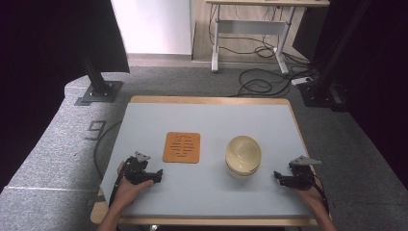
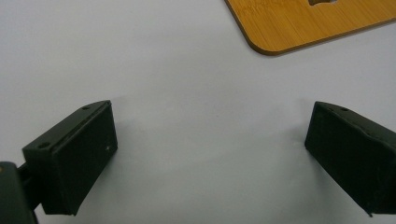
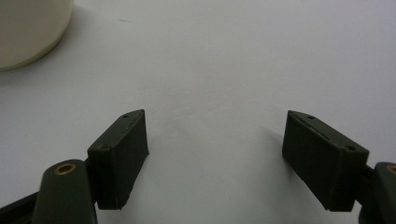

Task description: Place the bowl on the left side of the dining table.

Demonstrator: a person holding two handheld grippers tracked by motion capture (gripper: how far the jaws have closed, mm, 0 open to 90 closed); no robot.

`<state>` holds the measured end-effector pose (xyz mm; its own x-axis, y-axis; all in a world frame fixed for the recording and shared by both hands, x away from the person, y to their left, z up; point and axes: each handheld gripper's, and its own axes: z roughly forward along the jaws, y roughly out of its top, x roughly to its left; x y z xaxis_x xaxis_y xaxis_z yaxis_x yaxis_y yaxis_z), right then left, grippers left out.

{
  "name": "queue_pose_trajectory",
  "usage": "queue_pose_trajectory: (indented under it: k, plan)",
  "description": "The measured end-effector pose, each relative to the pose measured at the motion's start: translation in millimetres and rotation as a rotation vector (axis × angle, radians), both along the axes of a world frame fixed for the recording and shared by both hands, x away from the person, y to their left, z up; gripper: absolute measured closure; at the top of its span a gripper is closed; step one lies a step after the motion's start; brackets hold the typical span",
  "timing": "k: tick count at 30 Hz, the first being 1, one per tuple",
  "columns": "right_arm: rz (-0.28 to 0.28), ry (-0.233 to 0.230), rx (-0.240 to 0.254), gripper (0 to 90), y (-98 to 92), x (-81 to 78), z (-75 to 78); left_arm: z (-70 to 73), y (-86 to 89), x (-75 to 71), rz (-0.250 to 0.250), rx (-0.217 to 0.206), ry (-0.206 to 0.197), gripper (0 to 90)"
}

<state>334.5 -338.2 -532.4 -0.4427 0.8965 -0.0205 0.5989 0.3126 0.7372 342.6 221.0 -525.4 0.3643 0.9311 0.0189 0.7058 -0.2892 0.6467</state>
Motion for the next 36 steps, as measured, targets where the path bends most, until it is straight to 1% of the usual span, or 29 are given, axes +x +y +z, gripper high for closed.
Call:
queue_pose_trajectory:
  k: [27,32,36]
  plan:
    - [-0.005,0.007,0.004,21.3,-0.4,0.6,-0.1,0.1,-0.2,0.0,0.003,0.000,0.001,2.4]
    - [-0.007,-0.008,-0.013,20.8,1.1,-0.6,0.1,0.1,-0.4,-0.1,0.005,0.000,0.002,2.4]
    - [-0.006,-0.010,-0.014,22.0,1.4,-1.1,0.3,0.1,-0.4,-0.1,0.005,0.000,0.002,2.3]
